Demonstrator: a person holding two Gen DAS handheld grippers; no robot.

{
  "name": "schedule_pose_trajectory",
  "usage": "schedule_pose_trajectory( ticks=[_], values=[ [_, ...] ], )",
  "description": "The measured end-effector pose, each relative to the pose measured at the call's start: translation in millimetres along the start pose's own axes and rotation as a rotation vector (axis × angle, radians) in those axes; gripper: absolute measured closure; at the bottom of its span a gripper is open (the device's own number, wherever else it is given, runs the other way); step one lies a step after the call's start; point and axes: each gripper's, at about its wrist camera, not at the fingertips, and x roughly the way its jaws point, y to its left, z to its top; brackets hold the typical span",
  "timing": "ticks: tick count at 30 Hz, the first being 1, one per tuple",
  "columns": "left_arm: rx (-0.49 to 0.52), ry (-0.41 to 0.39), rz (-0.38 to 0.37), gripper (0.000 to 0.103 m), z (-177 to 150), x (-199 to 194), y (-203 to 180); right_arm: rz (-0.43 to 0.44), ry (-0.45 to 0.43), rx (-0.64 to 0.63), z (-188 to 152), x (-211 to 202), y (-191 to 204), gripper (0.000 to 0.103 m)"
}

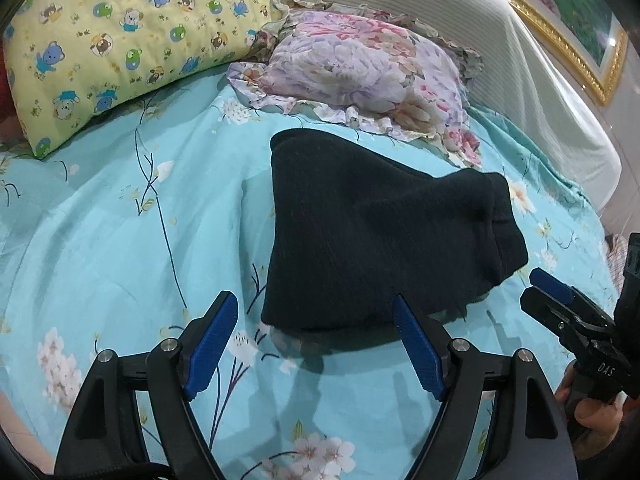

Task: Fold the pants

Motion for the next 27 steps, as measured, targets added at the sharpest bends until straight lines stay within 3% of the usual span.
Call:
schedule_pose_trajectory(
  ticks=[16, 27],
  values=[
    [0.135, 0.006, 0.106, 0.019, -28.2, 5.1, -27.1, -0.038, -0.002, -0.073, -22.4, 6.1, 23.7, 0.008],
    [0.115, 0.023, 0.134, 0.019, -31.5, 15.1, -21.8, -0.049, 0.026, -0.084, -26.8, 15.5, 25.2, 0.007]
  ],
)
